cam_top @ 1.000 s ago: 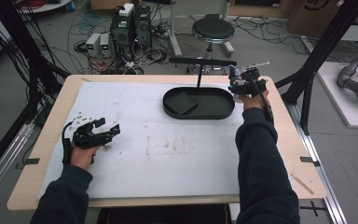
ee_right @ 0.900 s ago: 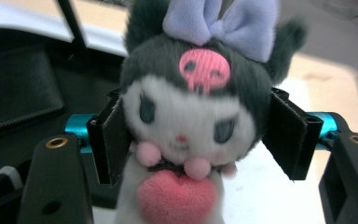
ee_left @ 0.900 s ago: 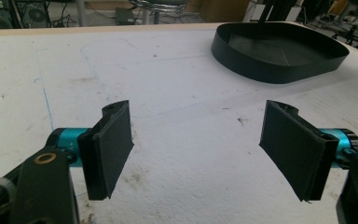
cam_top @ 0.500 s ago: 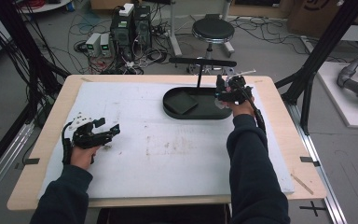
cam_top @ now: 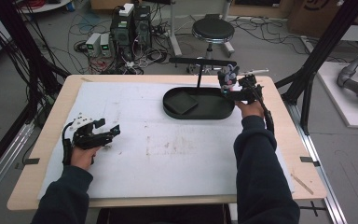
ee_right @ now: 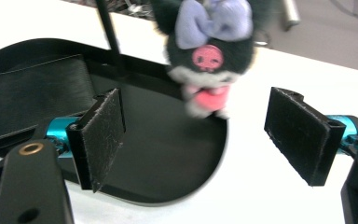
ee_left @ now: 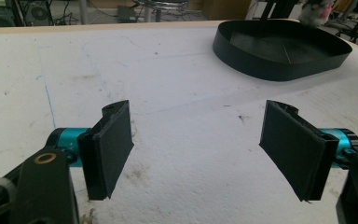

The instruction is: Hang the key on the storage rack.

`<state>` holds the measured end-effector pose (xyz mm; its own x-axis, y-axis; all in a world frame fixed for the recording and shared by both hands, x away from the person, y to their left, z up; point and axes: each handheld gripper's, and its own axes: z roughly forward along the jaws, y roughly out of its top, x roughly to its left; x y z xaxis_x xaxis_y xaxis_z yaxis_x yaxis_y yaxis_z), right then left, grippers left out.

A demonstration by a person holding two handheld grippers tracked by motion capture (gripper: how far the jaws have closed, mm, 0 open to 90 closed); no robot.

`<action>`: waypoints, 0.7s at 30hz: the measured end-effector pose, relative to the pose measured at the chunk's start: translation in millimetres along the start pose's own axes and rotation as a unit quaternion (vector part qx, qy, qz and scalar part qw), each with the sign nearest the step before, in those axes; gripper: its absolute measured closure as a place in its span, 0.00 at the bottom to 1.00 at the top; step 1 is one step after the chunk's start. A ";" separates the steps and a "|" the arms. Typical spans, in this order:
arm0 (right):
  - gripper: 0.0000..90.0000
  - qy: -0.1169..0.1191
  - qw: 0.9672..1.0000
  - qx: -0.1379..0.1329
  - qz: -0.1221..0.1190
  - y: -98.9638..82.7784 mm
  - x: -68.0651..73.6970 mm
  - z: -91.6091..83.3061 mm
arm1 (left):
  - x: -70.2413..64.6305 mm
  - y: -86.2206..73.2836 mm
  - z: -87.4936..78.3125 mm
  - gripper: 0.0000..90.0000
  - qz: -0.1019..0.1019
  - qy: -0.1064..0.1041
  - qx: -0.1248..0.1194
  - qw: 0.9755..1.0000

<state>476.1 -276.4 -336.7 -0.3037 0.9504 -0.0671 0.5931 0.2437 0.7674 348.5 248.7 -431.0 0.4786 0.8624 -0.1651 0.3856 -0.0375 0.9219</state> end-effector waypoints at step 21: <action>0.23 0.089 0.991 -0.083 -0.063 -112.2 6.0 -65.6 | -2.5 4.7 1.4 0.21 0.004 -0.006 -0.031 0.999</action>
<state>358.8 -310.8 -381.3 -0.5035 0.8614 -0.0666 0.4163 0.3094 0.8549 350.3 245.6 -426.7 0.4902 0.8565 -0.1614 0.3326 -0.0127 0.9430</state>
